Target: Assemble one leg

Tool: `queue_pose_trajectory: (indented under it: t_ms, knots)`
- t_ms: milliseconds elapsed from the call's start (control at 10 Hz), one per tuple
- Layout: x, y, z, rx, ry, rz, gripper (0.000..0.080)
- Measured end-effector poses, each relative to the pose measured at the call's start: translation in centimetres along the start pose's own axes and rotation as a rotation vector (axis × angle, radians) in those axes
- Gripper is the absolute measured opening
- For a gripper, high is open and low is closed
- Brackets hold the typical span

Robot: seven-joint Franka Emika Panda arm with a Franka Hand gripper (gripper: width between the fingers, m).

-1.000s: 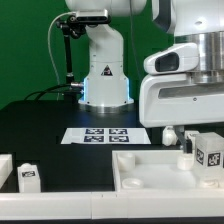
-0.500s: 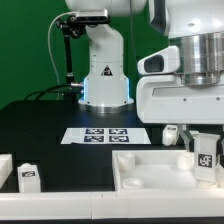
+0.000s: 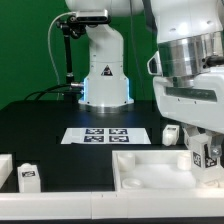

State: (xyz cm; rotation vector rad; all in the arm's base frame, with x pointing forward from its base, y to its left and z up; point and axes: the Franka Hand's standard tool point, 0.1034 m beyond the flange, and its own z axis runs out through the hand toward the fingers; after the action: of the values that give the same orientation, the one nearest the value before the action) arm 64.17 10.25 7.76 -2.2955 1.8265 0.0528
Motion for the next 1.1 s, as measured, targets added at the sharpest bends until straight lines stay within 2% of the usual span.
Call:
queue_pose_trajectory:
  t_ms: [200,300,400,500,600,700,900,1000,1100]
  knots:
    - [0.0,0.01,0.03,0.0,0.0,0.003,0.0291]
    - [0.04,-0.03,-0.01,-0.001,0.002,-0.046,0.038]
    - [0.14,-0.17,-0.14,0.0,0.002,-0.268,0.038]
    - [0.1,0.0,0.02,-0.007,0.0,-0.469,0.0559]
    - [-0.22,0.33,0.26,-0.024,-0.004,-0.611,0.0631]
    - [-0.3,0.23,0.29,-0.016,0.004,-0.651,0.0644]
    - [-0.07,0.24,0.27,-0.017,0.004,-0.791,0.0649]
    - [-0.07,0.24,0.23,-0.023,0.004,-0.885,0.0649]
    - [-0.26,0.04,-0.03,-0.056,0.003,-1.093,0.0649]
